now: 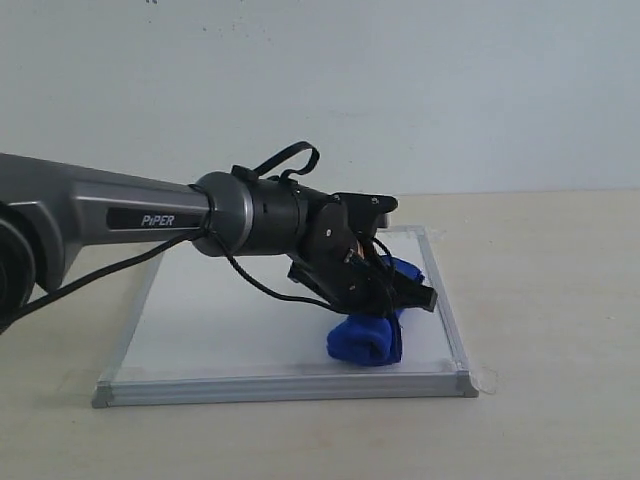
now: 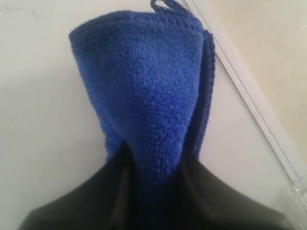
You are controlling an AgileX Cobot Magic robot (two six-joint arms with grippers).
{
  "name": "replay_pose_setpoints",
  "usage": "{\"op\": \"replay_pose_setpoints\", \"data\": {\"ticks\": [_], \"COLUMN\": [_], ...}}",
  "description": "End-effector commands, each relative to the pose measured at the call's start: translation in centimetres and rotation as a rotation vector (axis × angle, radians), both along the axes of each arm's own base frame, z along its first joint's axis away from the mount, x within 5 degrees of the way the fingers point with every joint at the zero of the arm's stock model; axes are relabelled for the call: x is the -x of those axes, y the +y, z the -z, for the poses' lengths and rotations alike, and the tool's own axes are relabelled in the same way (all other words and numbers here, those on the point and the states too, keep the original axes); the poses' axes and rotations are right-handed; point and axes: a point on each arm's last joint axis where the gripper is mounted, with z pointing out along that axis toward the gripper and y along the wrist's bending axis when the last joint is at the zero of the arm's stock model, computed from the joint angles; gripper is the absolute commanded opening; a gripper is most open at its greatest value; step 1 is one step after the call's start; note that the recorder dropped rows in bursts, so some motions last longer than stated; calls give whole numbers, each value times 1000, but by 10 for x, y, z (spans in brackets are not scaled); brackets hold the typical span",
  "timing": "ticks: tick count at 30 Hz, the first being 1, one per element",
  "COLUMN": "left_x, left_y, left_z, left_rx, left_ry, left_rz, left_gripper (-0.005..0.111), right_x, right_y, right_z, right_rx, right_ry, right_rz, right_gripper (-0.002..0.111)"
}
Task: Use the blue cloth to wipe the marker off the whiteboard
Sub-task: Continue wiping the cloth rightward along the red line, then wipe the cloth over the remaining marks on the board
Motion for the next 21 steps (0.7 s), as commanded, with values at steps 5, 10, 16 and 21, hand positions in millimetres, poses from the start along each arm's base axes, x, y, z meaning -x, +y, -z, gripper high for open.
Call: {"op": "replay_pose_setpoints", "data": {"ticks": [5,10,16,21], "left_x": [-29,-30,-15,-1], "left_y": [61,43,-4,-37], "left_z": [10,-10,-7,9], "left_rx": [-15,27,112,122], "left_ry": [90,98,63,96], "left_rz": [-196,-157,-99,-42], "left_gripper": [4,4,4,4], "right_x": [0,0,0,0], "right_y": [0,0,0,0], "right_z": [-1,-1,-1,-1], "right_rx": [-2,-2,-2,-2], "right_ry": [-12,-12,-12,-12], "right_rz": [2,2,2,2], "right_gripper": [0,0,0,0]}}
